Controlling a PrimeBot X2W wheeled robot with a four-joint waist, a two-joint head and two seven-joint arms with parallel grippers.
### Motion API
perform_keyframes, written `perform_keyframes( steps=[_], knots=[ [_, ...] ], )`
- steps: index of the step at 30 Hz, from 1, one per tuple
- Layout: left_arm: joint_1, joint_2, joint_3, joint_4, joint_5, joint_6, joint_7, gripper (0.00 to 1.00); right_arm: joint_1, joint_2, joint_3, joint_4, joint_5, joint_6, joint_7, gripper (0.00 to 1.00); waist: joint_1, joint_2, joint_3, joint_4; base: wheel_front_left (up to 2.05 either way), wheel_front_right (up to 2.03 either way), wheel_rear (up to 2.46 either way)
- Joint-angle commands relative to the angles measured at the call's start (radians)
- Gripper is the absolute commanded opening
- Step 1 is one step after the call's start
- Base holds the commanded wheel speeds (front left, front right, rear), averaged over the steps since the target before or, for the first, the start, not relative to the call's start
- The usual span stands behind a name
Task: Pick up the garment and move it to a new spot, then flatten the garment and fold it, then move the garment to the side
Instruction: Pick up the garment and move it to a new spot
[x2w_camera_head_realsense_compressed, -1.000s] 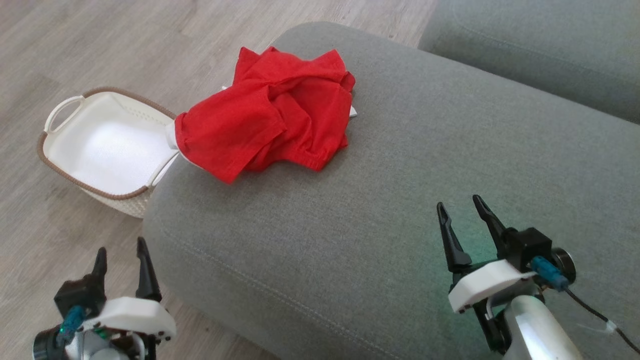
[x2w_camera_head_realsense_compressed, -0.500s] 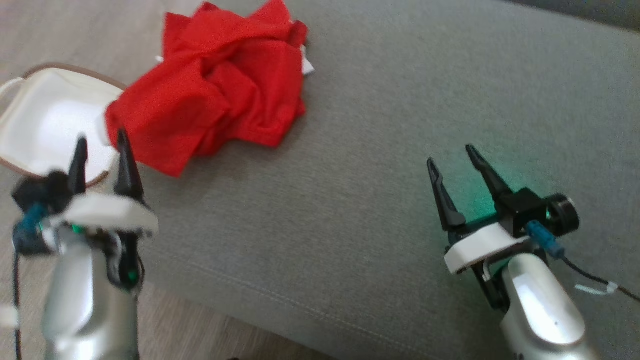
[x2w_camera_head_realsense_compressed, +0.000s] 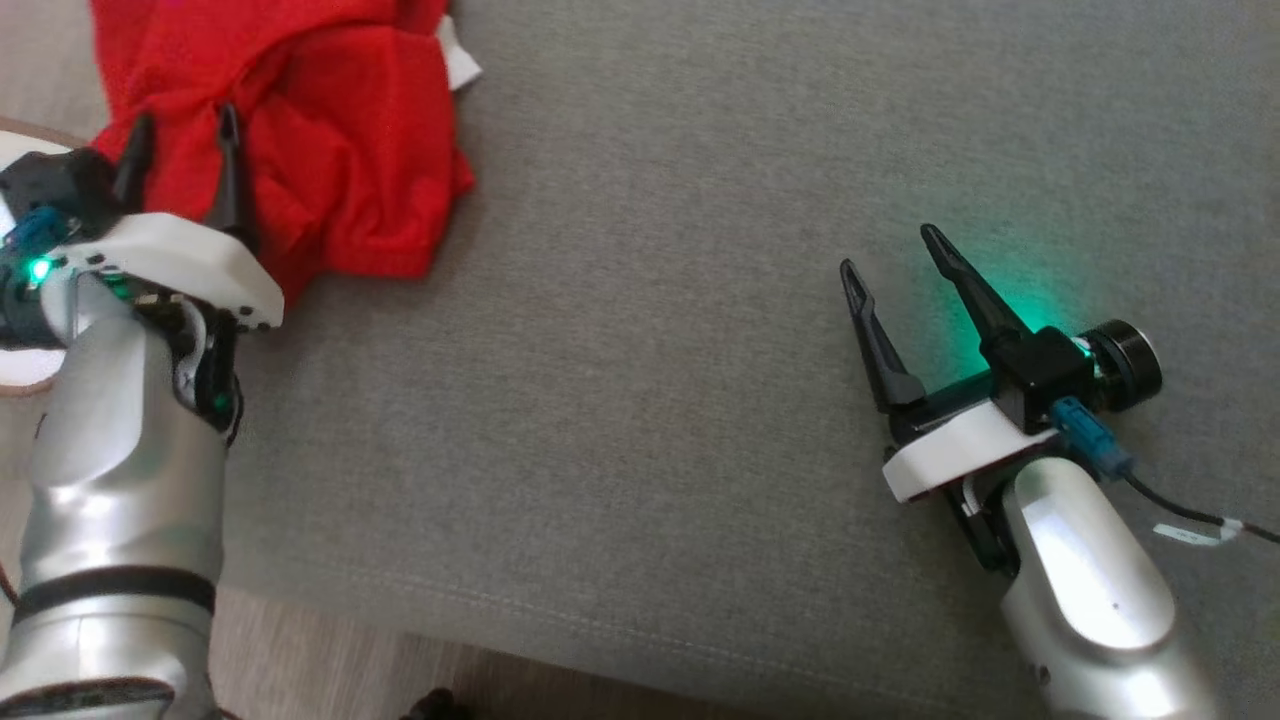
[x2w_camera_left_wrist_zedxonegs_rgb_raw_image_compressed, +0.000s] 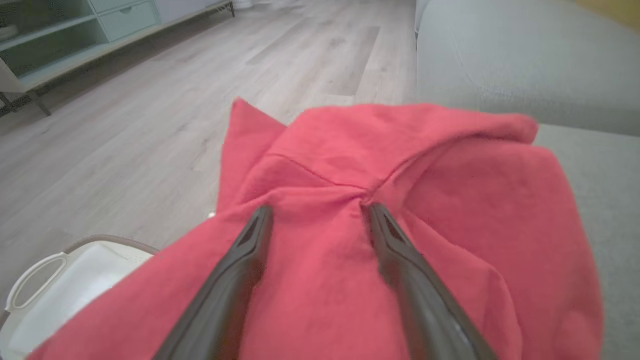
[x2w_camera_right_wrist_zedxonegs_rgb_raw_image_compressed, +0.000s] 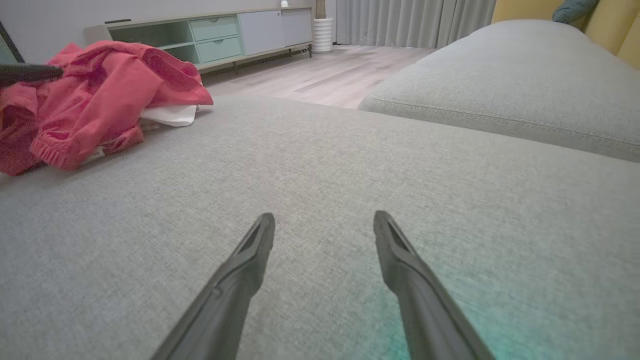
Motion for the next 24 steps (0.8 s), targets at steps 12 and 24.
perform_keyframes(
  steps=[12,24],
  knots=[
    [-0.128,0.113,-0.011,0.228,0.012,0.022,0.030,0.00,-0.026,0.026,0.006,-0.017,0.020,0.007,-0.011,1.00,-0.0002,0.0000,0.018,-0.068,0.00,0.00,0.00],
    [-0.205,0.094,-0.064,-0.006,0.041,0.034,-0.006,0.00,0.008,0.051,-0.014,-0.017,0.061,0.007,-0.011,1.00,-0.0002,0.0000,-0.085,-0.156,0.00,0.00,0.00]
  ],
)
